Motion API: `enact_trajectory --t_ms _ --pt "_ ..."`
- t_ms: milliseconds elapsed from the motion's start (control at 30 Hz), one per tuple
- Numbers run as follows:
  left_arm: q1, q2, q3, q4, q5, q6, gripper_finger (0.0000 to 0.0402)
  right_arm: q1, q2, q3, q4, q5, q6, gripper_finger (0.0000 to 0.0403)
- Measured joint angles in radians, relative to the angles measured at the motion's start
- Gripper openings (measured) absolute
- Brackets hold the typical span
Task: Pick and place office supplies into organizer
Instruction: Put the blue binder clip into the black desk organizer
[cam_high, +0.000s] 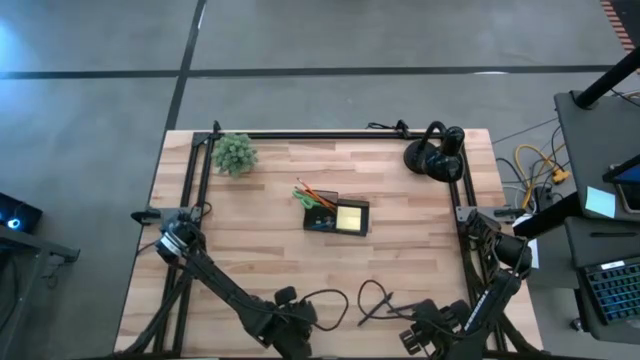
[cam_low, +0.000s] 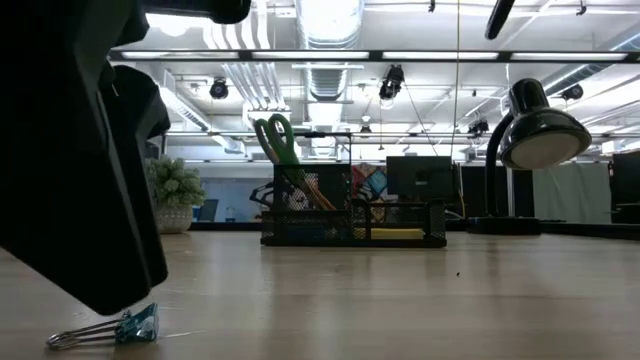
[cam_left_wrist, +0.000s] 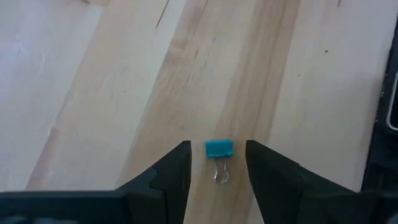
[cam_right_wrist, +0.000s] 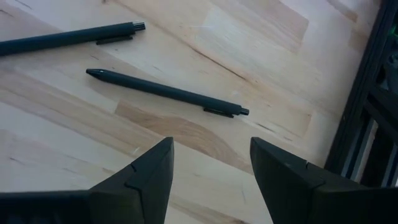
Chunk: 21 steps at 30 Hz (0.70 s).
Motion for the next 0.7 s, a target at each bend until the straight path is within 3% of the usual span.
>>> enact_trajectory --t_ms 700 --pt "0.000 0.025 -0.009 0.058 0.003 0.000 0.0138 0.000 0.000 -0.001 0.000 -0.017 -0.076 0.0203"
